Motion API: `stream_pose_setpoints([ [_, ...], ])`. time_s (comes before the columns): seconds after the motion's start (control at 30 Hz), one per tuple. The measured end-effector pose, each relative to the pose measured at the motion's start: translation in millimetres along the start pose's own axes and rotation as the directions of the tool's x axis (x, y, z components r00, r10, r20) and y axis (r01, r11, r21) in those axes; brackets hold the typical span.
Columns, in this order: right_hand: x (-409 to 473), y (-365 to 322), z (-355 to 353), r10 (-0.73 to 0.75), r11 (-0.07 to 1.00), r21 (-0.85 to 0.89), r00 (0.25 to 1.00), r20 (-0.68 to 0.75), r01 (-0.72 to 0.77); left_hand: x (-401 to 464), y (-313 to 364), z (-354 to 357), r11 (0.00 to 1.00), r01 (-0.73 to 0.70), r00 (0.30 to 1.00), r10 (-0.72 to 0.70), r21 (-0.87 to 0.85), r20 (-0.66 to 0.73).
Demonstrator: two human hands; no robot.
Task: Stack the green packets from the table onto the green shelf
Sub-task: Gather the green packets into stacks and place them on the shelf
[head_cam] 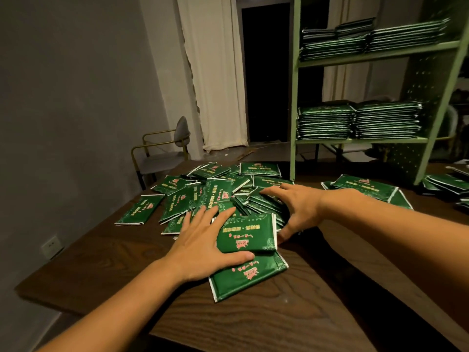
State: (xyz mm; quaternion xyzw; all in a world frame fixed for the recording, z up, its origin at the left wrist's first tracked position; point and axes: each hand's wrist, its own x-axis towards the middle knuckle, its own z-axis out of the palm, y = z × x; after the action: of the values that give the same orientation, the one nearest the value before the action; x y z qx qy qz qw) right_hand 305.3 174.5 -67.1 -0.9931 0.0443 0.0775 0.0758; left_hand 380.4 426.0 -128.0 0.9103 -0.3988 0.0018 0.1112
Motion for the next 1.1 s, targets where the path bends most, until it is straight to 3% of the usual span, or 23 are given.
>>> stream_pose_setpoints([
  [0.23, -39.9, 28.6, -11.8, 0.083, 0.995, 0.045, 0.995, 0.061, -0.086, 1.1, 43.8, 11.6, 0.998, -0.007, 0.981, -0.005, -0.063, -0.196],
  [0.47, -65.4, 59.1, -4.9, 0.127, 0.991, 0.05, 0.992, 0.01, -0.127, 16.0, 67.4, 14.4, 0.999, -0.013, 1.0, 0.012, 0.047, 0.009],
  [0.8, -111.6, 102.1, 12.7, 0.219, 0.974, -0.004, 0.95, -0.222, -0.225, 39.8, 145.3, 29.9, 0.984, -0.144, 0.985, 0.134, 0.102, 0.105],
  [0.97, -121.2, 112.1, 23.3, 0.284, 0.958, 0.139, 0.874, -0.394, -0.249, 58.2, 170.1, 32.1, 0.97, -0.229, 0.967, 0.216, 0.086, 0.136],
  [1.1, -120.0, 115.0, 36.4, 0.316, 0.945, 0.244, 0.8, -0.509, -0.218, 77.8, 182.8, 35.5, 0.965, -0.253, 0.964, 0.258, -0.075, 0.064],
])
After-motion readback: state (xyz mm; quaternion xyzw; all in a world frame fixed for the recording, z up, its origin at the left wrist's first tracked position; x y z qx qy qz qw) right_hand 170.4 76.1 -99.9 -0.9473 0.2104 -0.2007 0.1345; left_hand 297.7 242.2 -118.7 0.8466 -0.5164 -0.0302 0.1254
